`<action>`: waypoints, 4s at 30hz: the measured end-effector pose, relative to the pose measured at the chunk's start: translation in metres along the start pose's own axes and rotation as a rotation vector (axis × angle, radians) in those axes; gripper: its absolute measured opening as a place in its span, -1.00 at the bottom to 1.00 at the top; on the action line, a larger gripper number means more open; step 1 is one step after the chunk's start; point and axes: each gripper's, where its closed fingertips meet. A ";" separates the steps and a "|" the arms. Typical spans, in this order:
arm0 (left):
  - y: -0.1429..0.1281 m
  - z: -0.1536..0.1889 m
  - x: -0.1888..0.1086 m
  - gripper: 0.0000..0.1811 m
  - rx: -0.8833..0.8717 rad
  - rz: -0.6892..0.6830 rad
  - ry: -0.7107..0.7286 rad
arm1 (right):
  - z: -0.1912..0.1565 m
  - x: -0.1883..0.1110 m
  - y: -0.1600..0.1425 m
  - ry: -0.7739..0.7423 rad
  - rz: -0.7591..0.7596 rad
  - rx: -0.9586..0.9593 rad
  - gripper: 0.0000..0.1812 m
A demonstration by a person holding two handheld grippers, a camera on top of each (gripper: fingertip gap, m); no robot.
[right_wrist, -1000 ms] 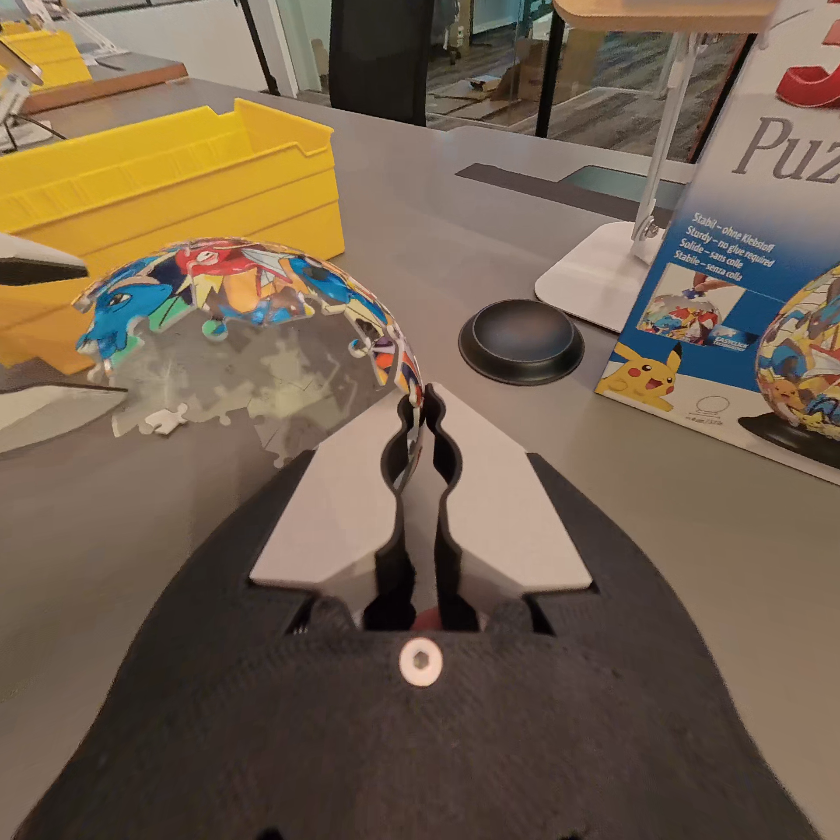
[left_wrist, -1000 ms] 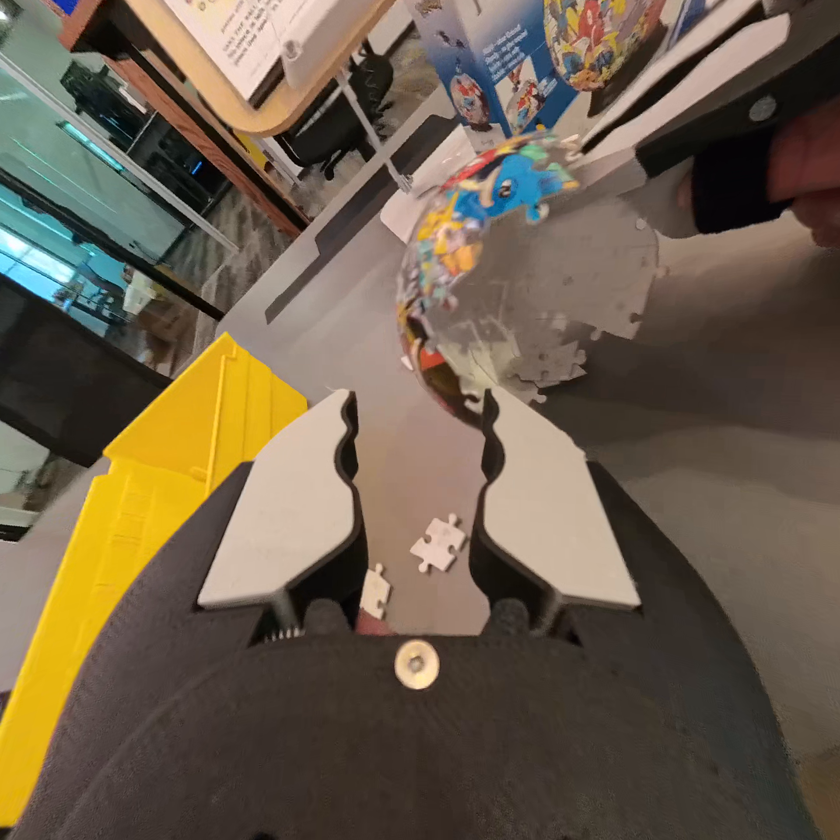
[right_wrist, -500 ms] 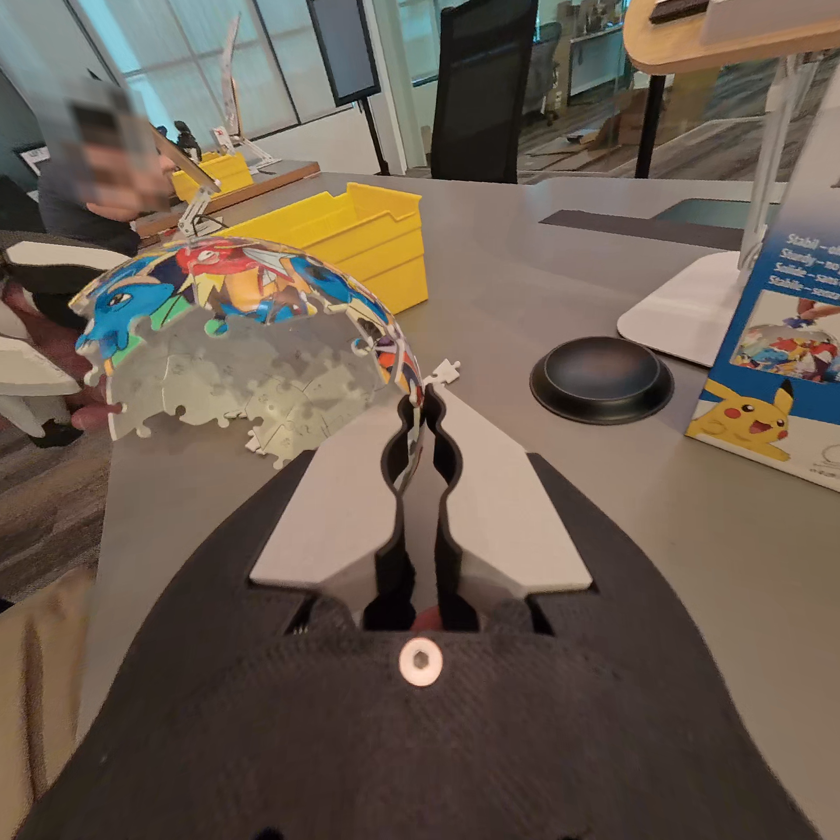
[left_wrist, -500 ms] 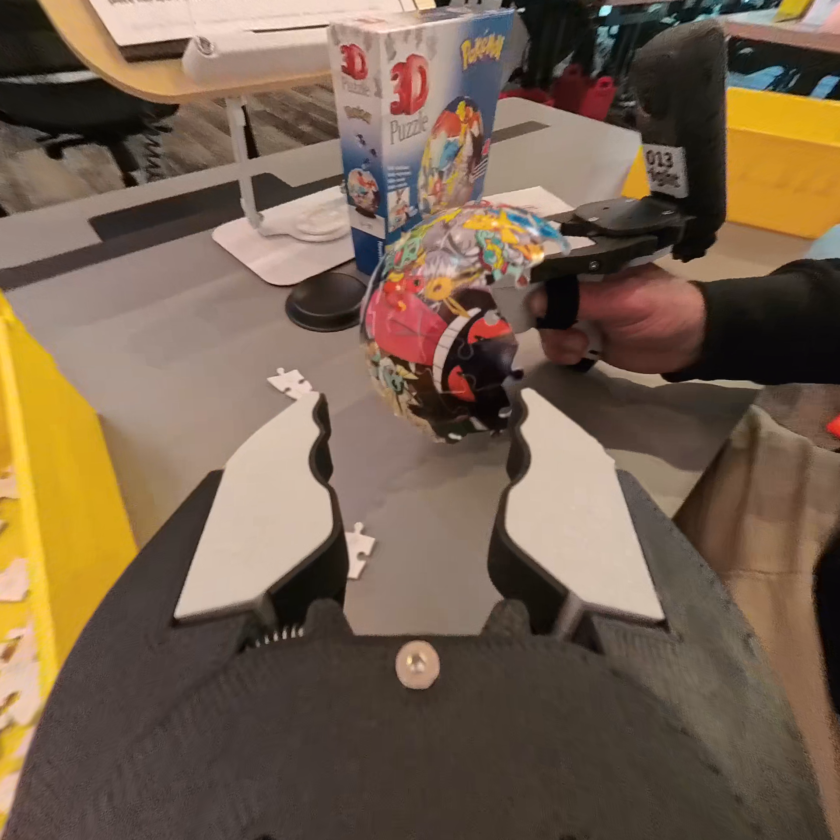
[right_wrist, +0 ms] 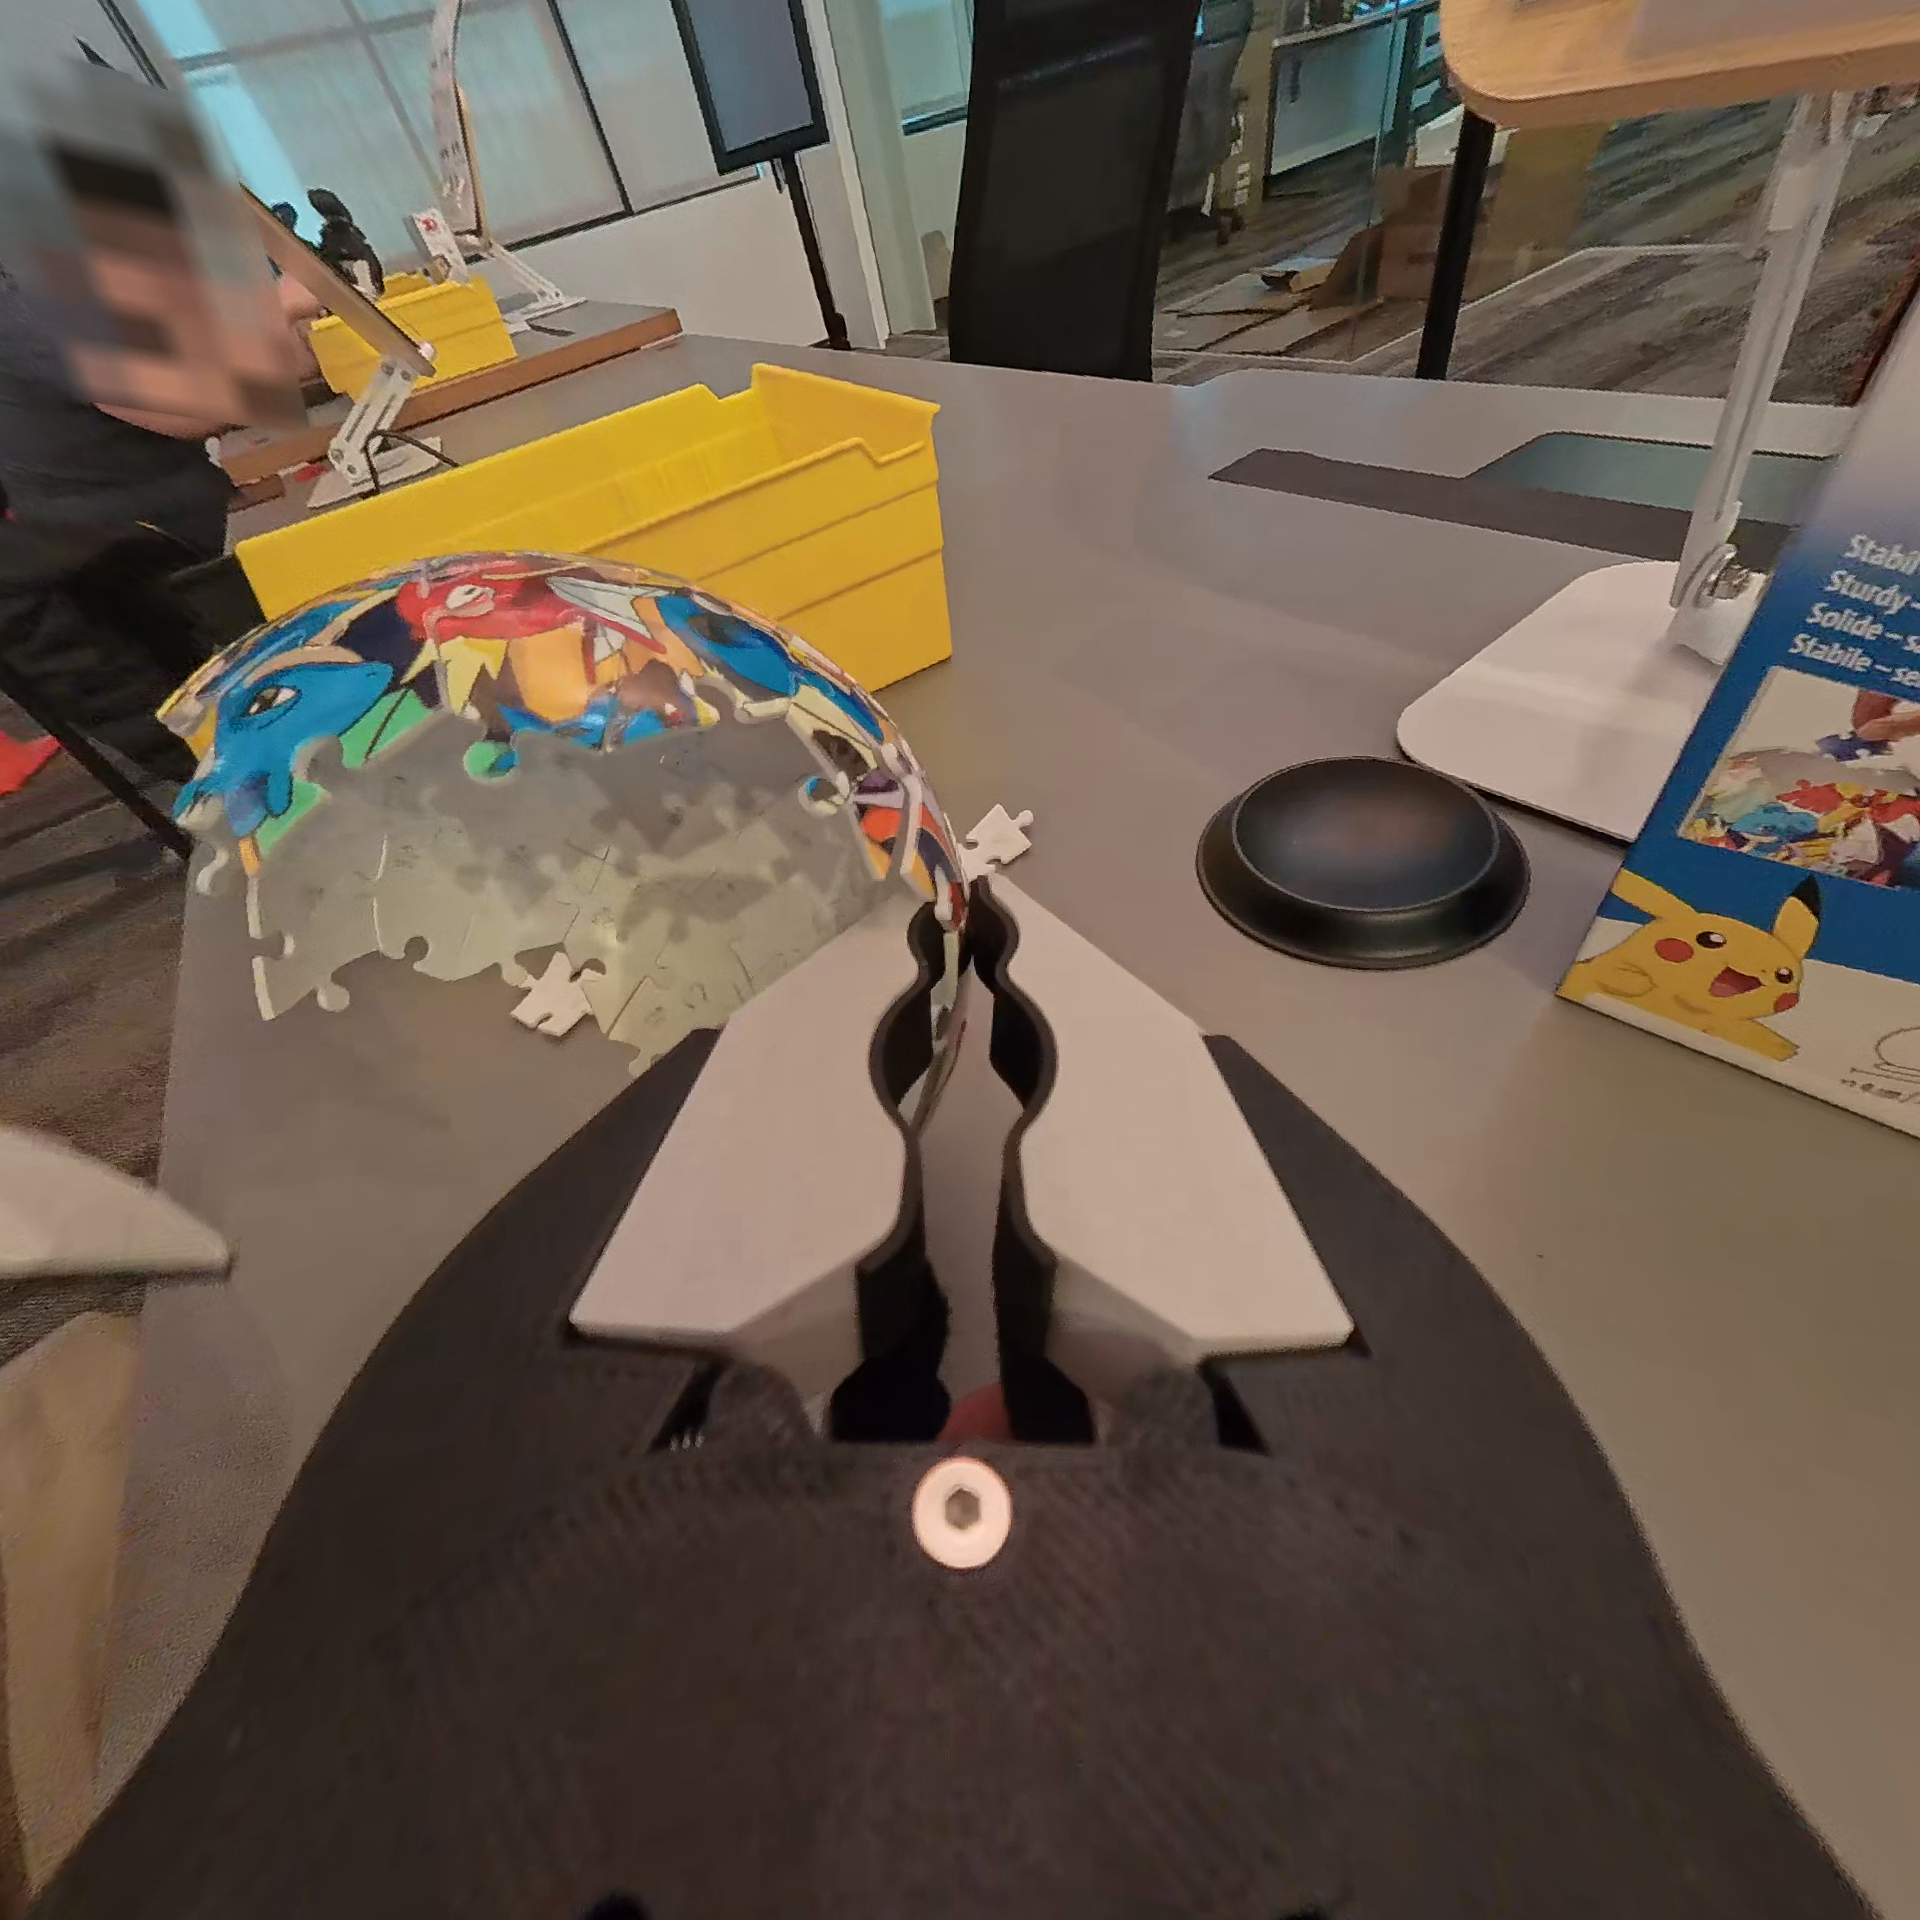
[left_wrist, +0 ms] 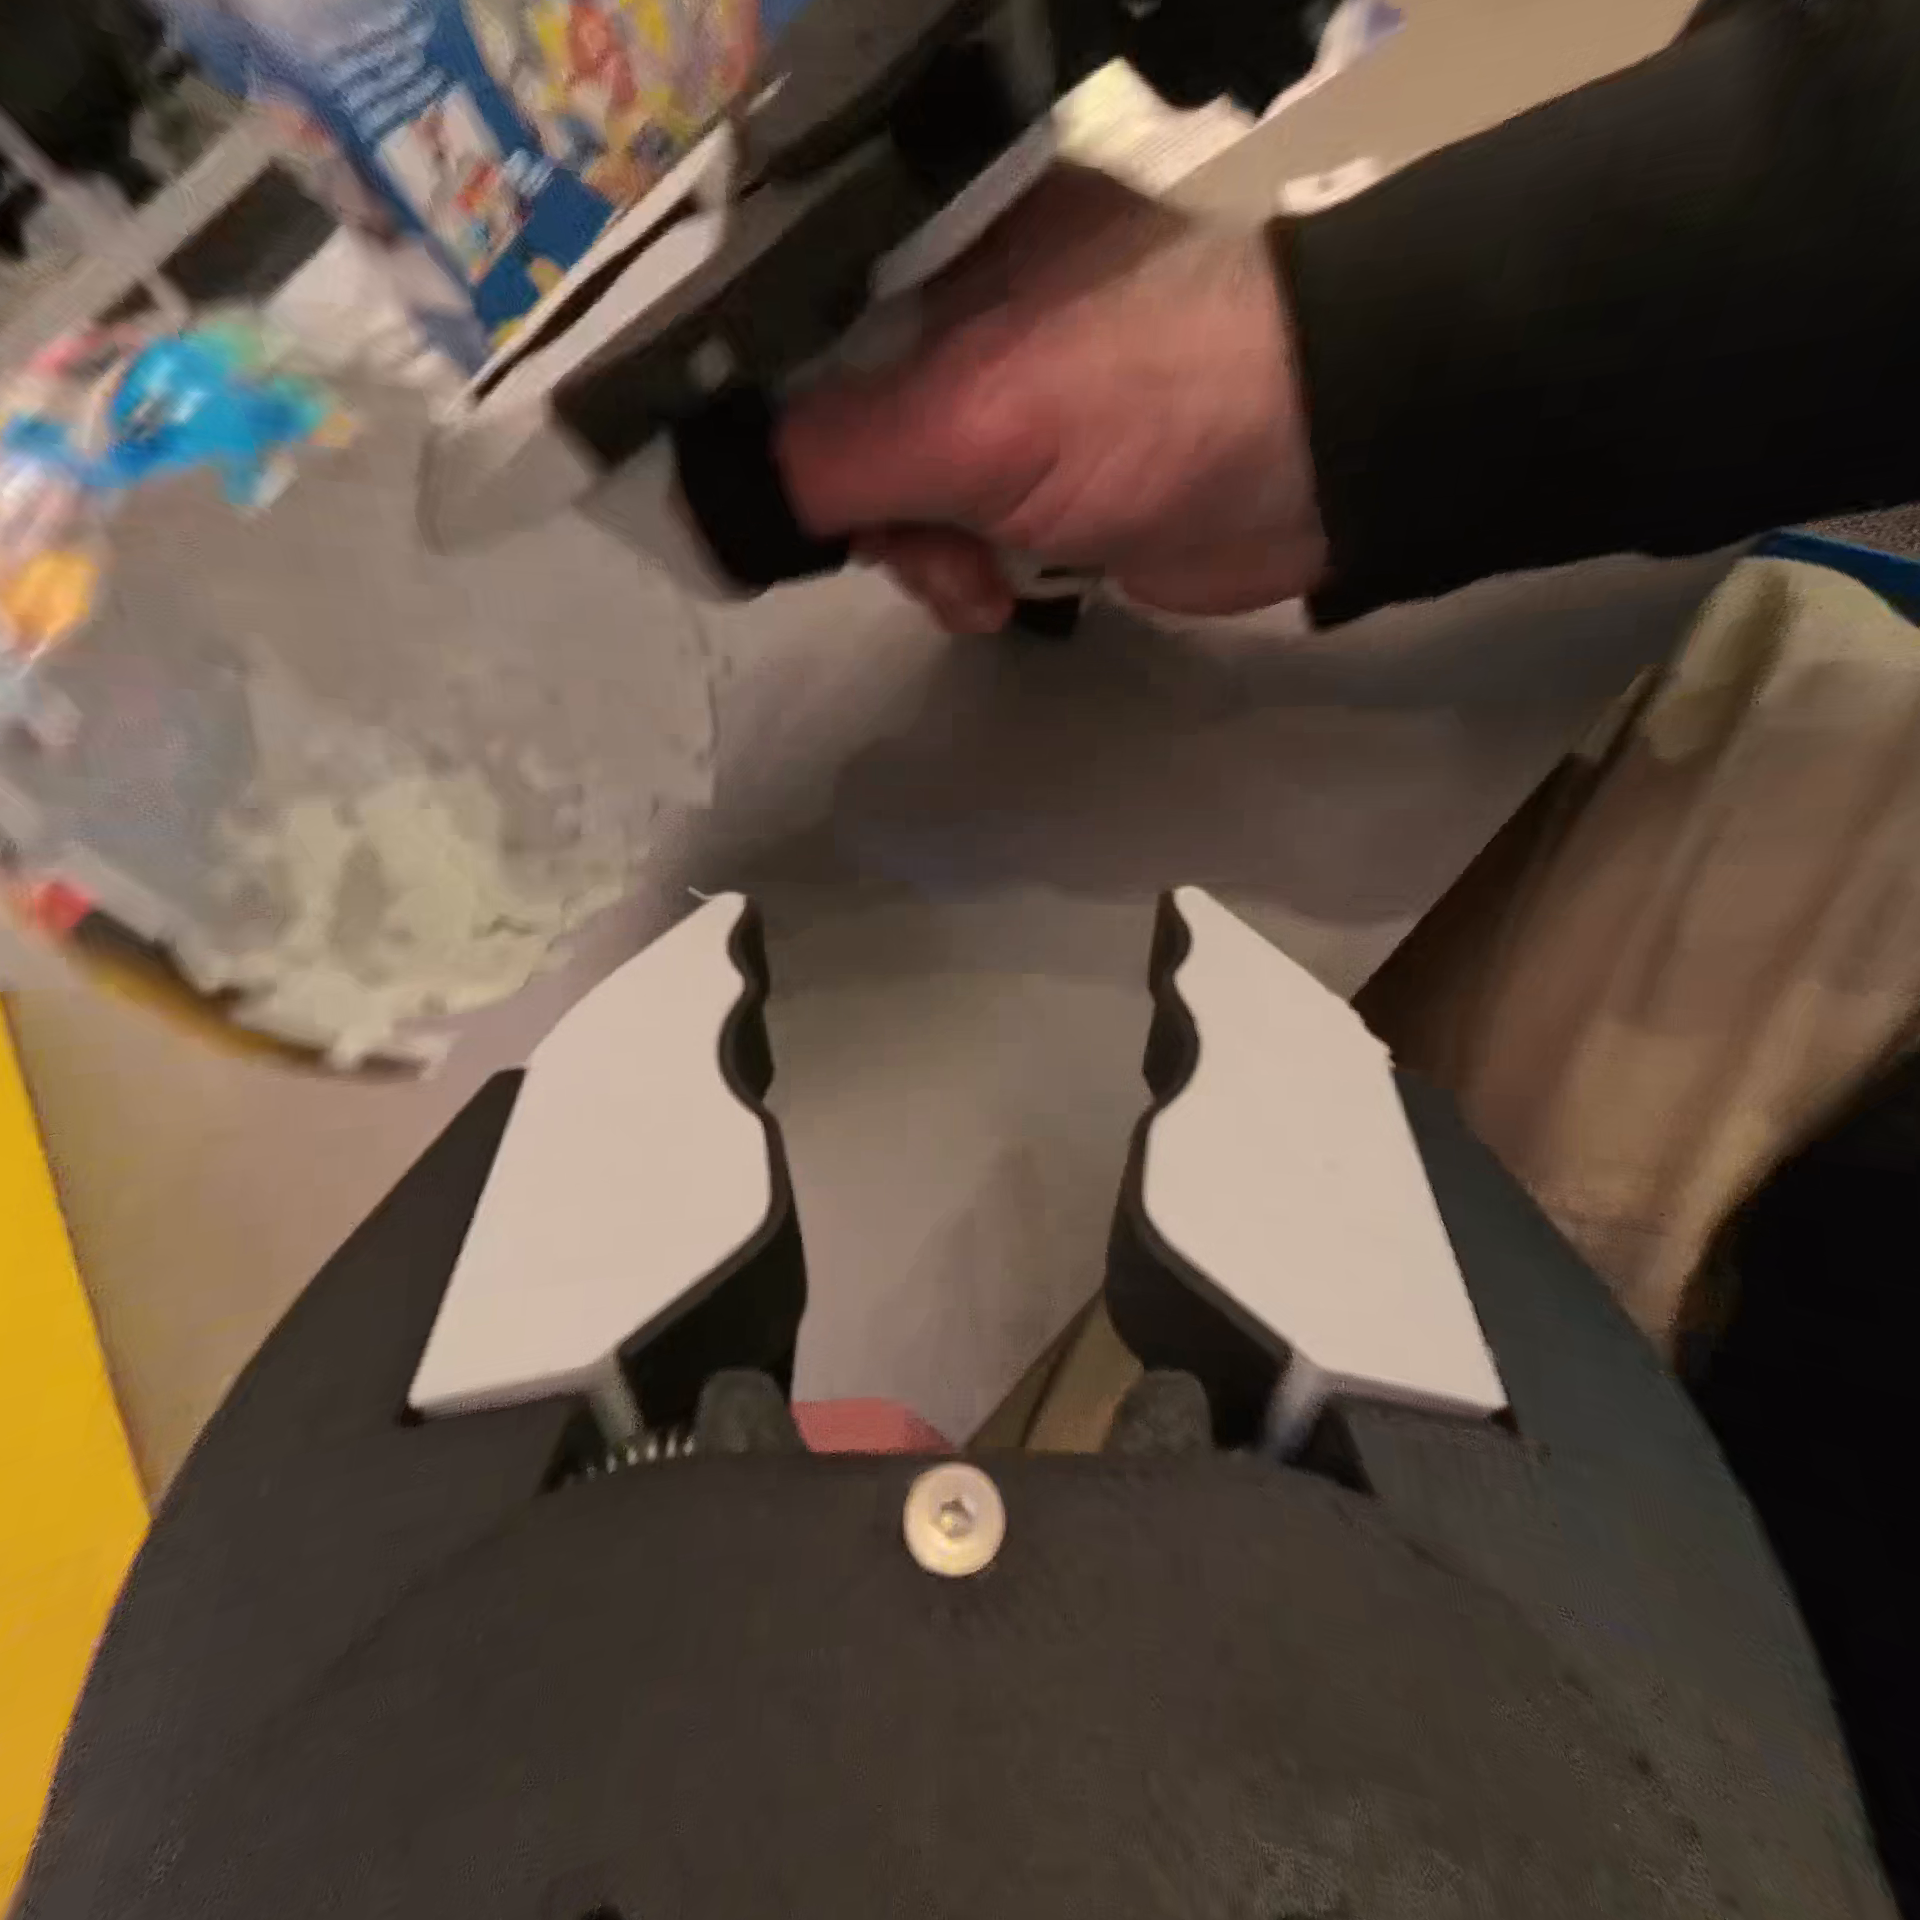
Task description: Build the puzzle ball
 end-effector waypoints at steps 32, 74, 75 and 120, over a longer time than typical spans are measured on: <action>-0.031 -0.016 0.086 0.61 -0.226 -0.226 -0.048 | -0.008 0.003 -0.010 -0.024 -0.033 -0.087 -0.96; -0.037 0.005 0.082 0.62 -0.251 -0.342 -0.112 | -0.013 0.006 -0.029 -0.048 -0.128 -0.074 -0.99; -0.037 0.007 0.082 0.62 -0.249 -0.337 -0.119 | -0.013 0.006 -0.030 -0.047 -0.129 -0.074 -0.99; -0.040 0.009 0.072 0.43 -0.188 -0.316 -0.168 | -0.011 0.003 -0.034 -0.043 -0.165 -0.078 -0.99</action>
Point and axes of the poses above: each gripper's, where its closed fingertips meet, x out along the fingers, y out of its top, z = x × y across the jaws, and after that the axes turned 14 degrees about x, right-handed
